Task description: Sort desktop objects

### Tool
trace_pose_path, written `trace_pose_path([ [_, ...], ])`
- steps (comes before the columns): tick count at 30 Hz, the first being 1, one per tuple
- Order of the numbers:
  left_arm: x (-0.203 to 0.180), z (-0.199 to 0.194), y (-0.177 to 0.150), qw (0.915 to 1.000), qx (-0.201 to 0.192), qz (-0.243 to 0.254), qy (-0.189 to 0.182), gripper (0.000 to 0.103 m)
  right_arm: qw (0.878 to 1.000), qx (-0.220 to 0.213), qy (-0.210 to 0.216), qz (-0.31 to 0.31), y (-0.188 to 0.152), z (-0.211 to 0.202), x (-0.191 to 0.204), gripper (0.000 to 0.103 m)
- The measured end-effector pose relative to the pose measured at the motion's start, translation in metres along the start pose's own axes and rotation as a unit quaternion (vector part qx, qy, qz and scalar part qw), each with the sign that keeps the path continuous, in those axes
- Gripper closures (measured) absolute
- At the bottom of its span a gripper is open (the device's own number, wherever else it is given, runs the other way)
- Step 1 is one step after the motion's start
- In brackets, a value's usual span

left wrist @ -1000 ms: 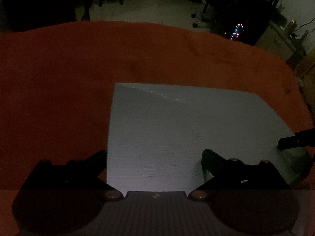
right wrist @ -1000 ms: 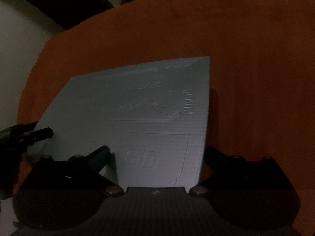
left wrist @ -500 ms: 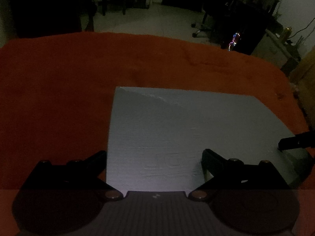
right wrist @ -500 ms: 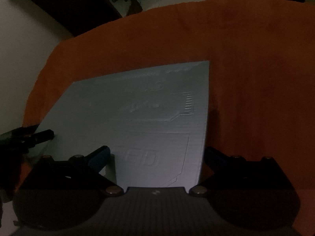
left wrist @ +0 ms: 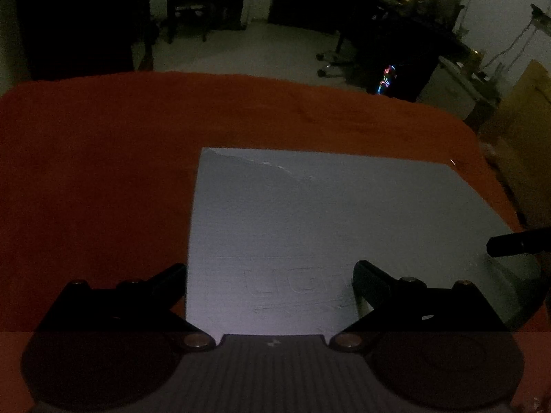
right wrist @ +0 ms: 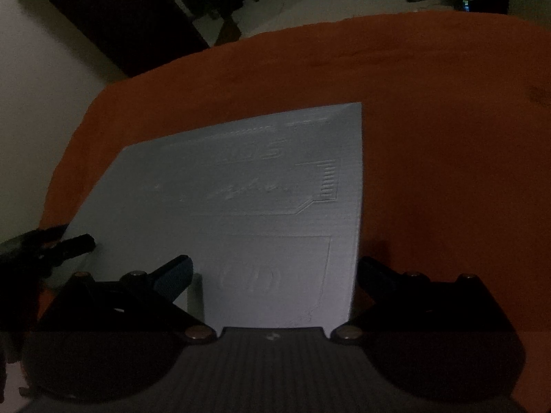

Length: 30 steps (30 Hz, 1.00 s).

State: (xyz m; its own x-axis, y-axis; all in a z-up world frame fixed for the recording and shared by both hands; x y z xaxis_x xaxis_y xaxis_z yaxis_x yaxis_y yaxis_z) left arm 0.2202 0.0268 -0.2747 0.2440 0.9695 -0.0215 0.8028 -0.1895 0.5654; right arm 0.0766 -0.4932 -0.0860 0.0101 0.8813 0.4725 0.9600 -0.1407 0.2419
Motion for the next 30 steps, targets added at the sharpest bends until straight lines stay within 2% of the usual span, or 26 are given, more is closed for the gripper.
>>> trace_pose_path([
  [5, -0.020, 0.003, -0.023, 0.9999, 0.012, 0.009, -0.007, 0.001, 1.000, -0.004, -0.016, 0.001, -0.021, 0.014, -0.020, 0.000],
  [9, -0.035, 0.009, -0.043, 0.9996, 0.018, 0.018, 0.008, 0.001, 0.999, -0.009, -0.044, -0.029, -0.043, 0.036, -0.028, 0.000],
  [12, -0.045, 0.014, -0.055, 0.9984, 0.012, 0.043, 0.035, 0.000, 0.998, 0.002, -0.056, -0.020, -0.060, 0.060, -0.040, 0.000],
  [14, -0.051, 0.013, -0.059, 0.9977, 0.009, 0.053, 0.041, 0.001, 0.999, -0.005, -0.053, 0.000, -0.066, 0.075, -0.051, 0.000],
  [18, -0.064, 0.009, -0.069, 0.9948, 0.007, 0.090, 0.048, 0.001, 0.998, 0.023, -0.053, 0.037, -0.079, 0.103, -0.069, 0.000],
  [30, -0.075, -0.023, -0.109, 0.9949, 0.007, 0.092, 0.042, 0.001, 0.997, 0.031, -0.073, 0.006, -0.080, 0.142, -0.058, 0.000],
])
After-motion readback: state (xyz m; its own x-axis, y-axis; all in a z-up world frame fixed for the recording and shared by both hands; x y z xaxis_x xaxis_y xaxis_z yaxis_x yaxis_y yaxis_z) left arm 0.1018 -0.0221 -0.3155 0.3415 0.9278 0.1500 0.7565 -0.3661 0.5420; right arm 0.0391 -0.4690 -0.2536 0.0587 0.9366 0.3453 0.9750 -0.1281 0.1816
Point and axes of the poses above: each gripper's, at about its wrist camera, not at the fingertips, and z roughly the way its jaws point, x to its left, y to its top, the point moved 10 cm from there along z, roughly the way its jaws point, and after that the axes turned 13 degrees about z, right-handed, at the moved point
